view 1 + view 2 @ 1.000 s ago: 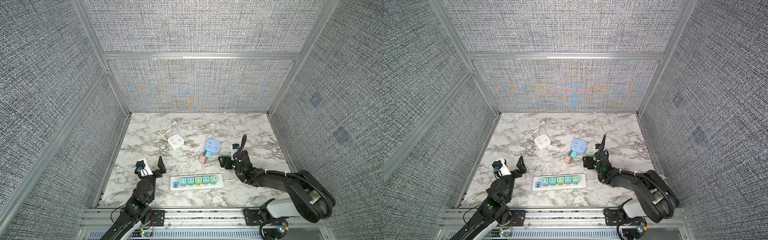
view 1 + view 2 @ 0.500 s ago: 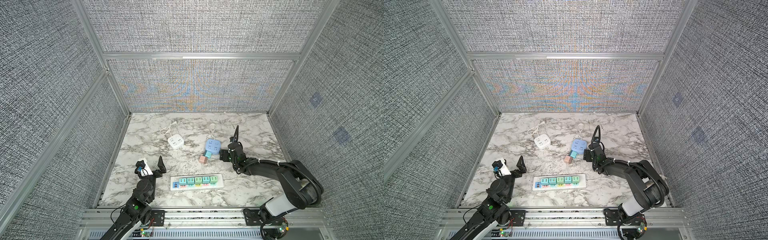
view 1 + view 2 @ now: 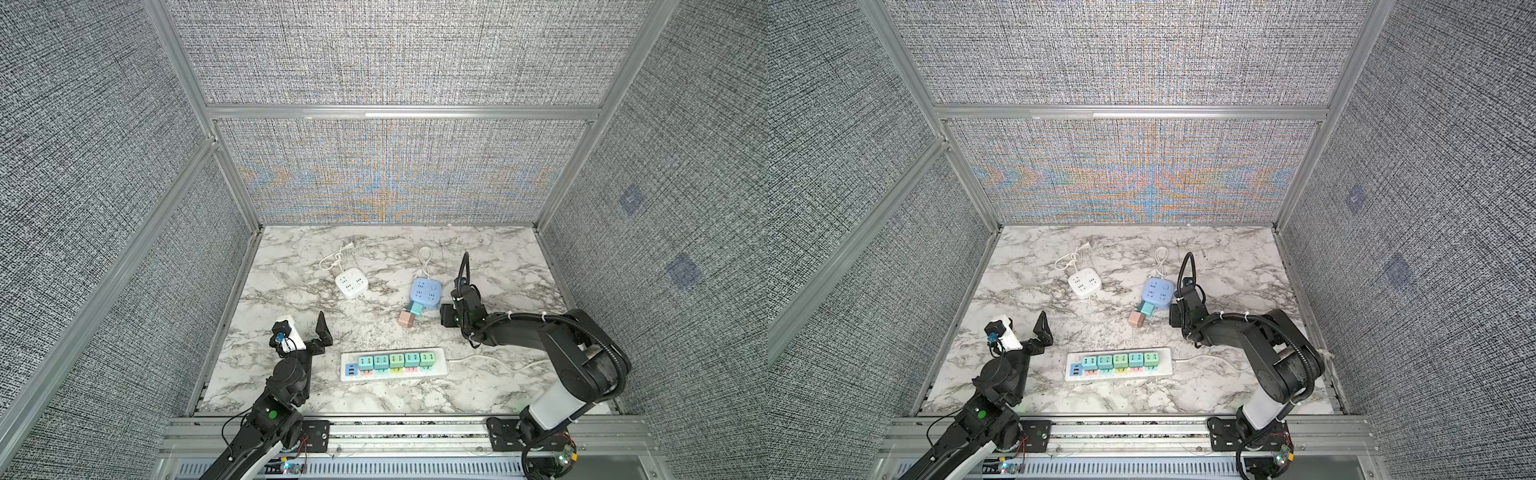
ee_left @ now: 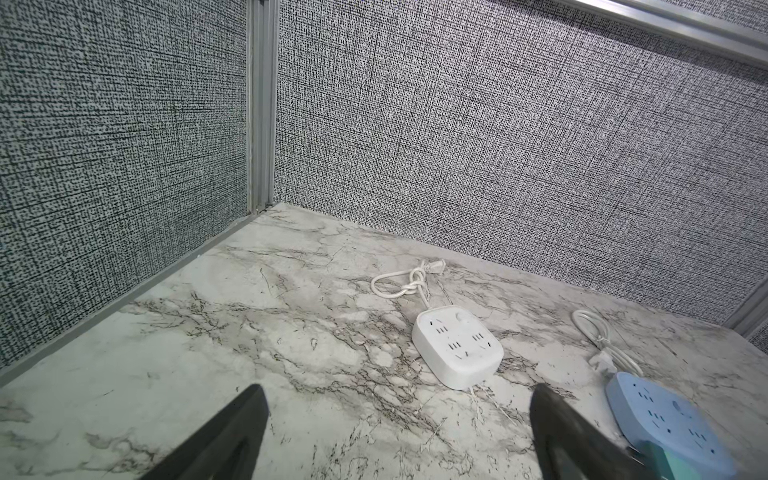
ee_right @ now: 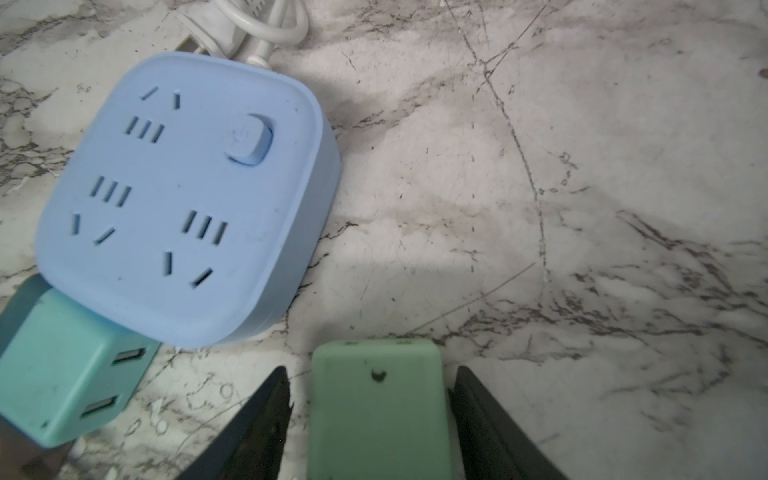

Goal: Insert the plug
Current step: 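Lift the mint-green charger off the table with the right gripper, then carry the mint-green charger toward the left gripper while the left gripper reaches over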

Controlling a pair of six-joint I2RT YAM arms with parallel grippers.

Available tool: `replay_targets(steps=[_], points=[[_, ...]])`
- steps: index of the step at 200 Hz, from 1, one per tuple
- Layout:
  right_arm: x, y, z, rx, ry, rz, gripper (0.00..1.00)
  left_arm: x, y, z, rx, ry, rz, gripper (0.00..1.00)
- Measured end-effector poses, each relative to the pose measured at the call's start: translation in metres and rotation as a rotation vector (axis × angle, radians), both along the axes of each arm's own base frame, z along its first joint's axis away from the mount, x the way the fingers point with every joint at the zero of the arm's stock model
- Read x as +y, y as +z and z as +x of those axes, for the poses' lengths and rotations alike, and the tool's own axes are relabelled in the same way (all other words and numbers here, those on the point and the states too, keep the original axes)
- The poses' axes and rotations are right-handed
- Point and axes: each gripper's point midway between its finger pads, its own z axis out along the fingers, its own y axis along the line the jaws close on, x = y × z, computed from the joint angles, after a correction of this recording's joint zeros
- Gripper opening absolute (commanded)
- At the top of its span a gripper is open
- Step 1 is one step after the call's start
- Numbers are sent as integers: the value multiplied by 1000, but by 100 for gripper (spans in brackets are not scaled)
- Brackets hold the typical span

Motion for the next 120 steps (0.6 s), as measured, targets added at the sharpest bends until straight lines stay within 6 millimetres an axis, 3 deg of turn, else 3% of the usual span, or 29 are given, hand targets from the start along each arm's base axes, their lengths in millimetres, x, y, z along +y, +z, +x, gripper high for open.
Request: replay_targets(steps=[38, 74, 120], points=[[2, -1, 6, -11, 4, -6, 63, -2, 0, 0, 0, -10, 0, 100], [0, -1, 8, -15, 1, -13, 44, -2, -2, 0, 6, -10, 4, 100], [-3, 13, -2, -38, 20, -3, 43, -3, -4, 1, 18, -10, 12, 100]])
